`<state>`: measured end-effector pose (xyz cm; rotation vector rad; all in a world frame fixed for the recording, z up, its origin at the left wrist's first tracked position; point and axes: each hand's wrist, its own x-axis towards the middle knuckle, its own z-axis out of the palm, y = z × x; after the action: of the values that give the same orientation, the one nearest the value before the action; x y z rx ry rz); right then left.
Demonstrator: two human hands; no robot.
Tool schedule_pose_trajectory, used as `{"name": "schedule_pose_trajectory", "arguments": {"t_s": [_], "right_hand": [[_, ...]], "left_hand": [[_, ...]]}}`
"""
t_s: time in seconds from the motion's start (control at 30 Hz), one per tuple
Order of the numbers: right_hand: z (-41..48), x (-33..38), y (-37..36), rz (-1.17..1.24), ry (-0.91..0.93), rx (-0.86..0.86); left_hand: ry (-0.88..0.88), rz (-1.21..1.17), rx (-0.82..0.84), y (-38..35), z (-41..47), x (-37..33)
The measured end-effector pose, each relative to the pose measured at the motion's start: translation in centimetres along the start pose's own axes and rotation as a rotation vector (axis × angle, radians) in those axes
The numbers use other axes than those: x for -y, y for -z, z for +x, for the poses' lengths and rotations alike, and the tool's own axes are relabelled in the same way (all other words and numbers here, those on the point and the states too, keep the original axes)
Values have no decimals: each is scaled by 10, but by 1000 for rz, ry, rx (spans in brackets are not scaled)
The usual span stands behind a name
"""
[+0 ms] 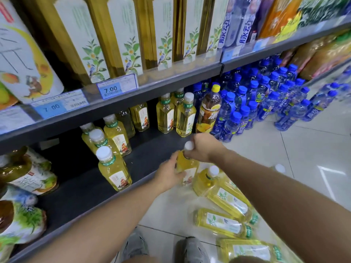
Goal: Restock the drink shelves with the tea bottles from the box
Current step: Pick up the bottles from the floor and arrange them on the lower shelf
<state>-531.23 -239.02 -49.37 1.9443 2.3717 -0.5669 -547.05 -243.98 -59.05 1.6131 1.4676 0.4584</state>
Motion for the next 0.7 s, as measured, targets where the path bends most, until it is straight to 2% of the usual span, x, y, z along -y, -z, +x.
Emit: {"name": "schedule_pose_trajectory", "arguments": {"t_s": [0.23, 0.43, 0.57, 0.7], "right_hand": [[23, 20, 49, 149, -53, -181], [71, 14, 20, 185, -42, -162], [113, 9, 15, 206, 13, -238], [142, 8, 12, 174, 40, -231]], "left_hand": [[-27, -155, -316, 28, 25, -44], [75, -174, -361, 32, 72, -30], [139, -147, -389, 32, 105, -14], [250, -141, -436, 36, 130, -13]]}}
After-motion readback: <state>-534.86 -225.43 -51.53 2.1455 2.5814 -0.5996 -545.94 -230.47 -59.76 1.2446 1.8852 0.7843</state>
